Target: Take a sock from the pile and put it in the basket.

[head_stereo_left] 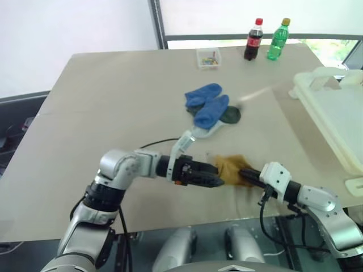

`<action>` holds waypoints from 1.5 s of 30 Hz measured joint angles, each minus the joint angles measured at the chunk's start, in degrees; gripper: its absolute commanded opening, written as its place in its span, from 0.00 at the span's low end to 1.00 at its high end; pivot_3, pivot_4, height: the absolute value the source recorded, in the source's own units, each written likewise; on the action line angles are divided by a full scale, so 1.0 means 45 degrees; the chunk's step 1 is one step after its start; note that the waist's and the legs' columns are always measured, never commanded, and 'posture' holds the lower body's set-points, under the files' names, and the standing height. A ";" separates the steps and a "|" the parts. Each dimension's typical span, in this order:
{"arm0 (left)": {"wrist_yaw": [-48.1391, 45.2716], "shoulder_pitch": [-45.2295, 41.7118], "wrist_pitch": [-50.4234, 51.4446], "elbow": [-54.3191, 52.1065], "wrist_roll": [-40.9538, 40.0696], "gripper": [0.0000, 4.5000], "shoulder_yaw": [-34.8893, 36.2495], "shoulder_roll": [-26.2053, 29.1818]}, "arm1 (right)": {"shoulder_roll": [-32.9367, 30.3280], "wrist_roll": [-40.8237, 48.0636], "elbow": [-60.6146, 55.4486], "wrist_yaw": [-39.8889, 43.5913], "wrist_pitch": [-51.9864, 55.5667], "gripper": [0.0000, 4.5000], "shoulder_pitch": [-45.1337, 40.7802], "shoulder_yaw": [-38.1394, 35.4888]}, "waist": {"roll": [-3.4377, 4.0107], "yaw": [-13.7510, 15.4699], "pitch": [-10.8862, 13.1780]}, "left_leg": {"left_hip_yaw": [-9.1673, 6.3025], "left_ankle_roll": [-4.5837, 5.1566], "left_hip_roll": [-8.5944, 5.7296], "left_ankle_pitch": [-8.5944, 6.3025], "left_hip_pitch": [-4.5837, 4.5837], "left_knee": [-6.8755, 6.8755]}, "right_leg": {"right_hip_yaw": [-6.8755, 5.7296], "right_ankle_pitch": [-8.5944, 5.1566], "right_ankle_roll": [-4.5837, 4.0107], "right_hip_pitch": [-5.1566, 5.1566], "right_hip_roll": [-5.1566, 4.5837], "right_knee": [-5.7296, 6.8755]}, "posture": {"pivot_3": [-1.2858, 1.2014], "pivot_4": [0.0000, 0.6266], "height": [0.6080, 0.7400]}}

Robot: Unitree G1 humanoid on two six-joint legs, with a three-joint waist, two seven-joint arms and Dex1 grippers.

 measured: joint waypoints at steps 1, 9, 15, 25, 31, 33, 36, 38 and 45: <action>-0.0118 -0.0218 -0.0035 0.0233 0.0016 1.00 -0.0140 -0.0197 | -0.0001 0.0007 -0.0069 -0.0018 0.0043 0.01 0.0047 -0.0008 | 0.0000 0.0009 0.0000 | -0.0001 0.0000 0.0000 0.0000 0.0000 0.0000 | -0.0003 0.0000 0.0000 0.0000 0.0002 -0.0001 | 0.52 0.24 1.00; -0.0917 -0.1424 -0.0579 0.2210 0.0742 1.00 -0.0939 -0.1755 | 0.0038 0.0007 -0.0619 -0.0292 0.0407 0.01 0.0351 -0.0019 | -0.0003 0.0009 0.0001 | -0.0001 0.0000 -0.0002 0.0000 -0.0007 0.0008 | -0.0003 0.0000 0.0001 -0.0002 0.0004 -0.0003 | 0.52 0.24 1.00; -0.0724 -0.1871 -0.0957 0.3445 0.1297 1.00 -0.1069 -0.3416 | 0.0115 -0.0002 -0.1307 -0.0613 0.0753 0.01 0.0695 -0.0039 | -0.0004 0.0016 0.0002 | 0.0000 0.0000 -0.0004 0.0000 -0.0010 0.0013 | -0.0001 0.0000 0.0002 -0.0001 0.0000 -0.0004 | 0.52 0.24 1.00; 0.0277 -0.2040 -0.1960 0.5078 0.2950 1.00 -0.1333 -0.4853 | -0.0715 -0.0078 -0.3971 -0.0852 0.1647 0.01 0.2997 -0.1143 | -0.0012 0.0018 -0.0006 | -0.0003 0.0001 -0.0004 0.0000 0.0005 0.0024 | -0.0006 -0.0003 0.0010 0.0026 -0.0001 -0.0005 | 0.52 0.24 1.00; 0.0086 -0.2228 -0.2652 0.5599 0.3569 1.00 -0.1653 -0.5181 | -0.0674 -0.0020 -0.4839 -0.1197 0.1928 0.01 0.3552 -0.2051 | -0.0029 0.0092 -0.0031 | -0.0012 0.0002 -0.0006 -0.0001 0.0018 0.0048 | -0.0022 -0.0001 0.0016 0.0055 -0.0011 -0.0004 | 0.52 0.24 1.00; -0.0091 -0.2237 -0.2774 0.5723 0.3668 1.00 -0.1650 -0.5228 | -0.0530 0.0192 -0.5157 -0.1275 0.2121 0.01 0.3957 -0.2309 | -0.0029 0.0125 -0.0031 | -0.0015 0.0003 -0.0008 0.0000 0.0016 0.0049 | -0.0025 -0.0001 0.0016 0.0054 -0.0012 -0.0003 | 0.52 0.24 1.00; -0.0538 -0.1965 -0.3092 0.5403 0.3678 1.00 -0.1483 -0.4910 | -0.0205 0.0617 -0.5564 -0.1369 0.2470 0.01 0.4076 -0.2451 | -0.0028 0.0049 -0.0031 | -0.0012 0.0002 -0.0007 0.0000 0.0013 0.0048 | -0.0017 -0.0001 0.0015 0.0046 -0.0012 0.0000 | 0.52 0.24 1.00; -0.0860 -0.1477 -0.3396 0.4553 0.3596 1.00 -0.1371 -0.4494 | -0.0071 0.0836 -0.5733 -0.1423 0.2695 0.01 0.3969 -0.2437 | -0.0028 -0.0038 -0.0027 | -0.0005 0.0001 0.0000 0.0000 0.0011 0.0043 | -0.0003 0.0000 0.0014 0.0036 -0.0004 0.0003 | 0.52 0.24 1.00; -0.1364 0.0247 -0.4993 0.1315 0.3398 1.00 -0.0112 -0.2197 | 0.0609 0.2249 -0.5498 -0.1774 0.4083 0.01 0.2281 -0.2270 | -0.0025 0.0005 -0.0027 | -0.0003 0.0002 0.0009 -0.0001 0.0012 0.0034 | -0.0002 0.0001 0.0008 0.0037 -0.0001 -0.0003 | 0.52 0.24 1.00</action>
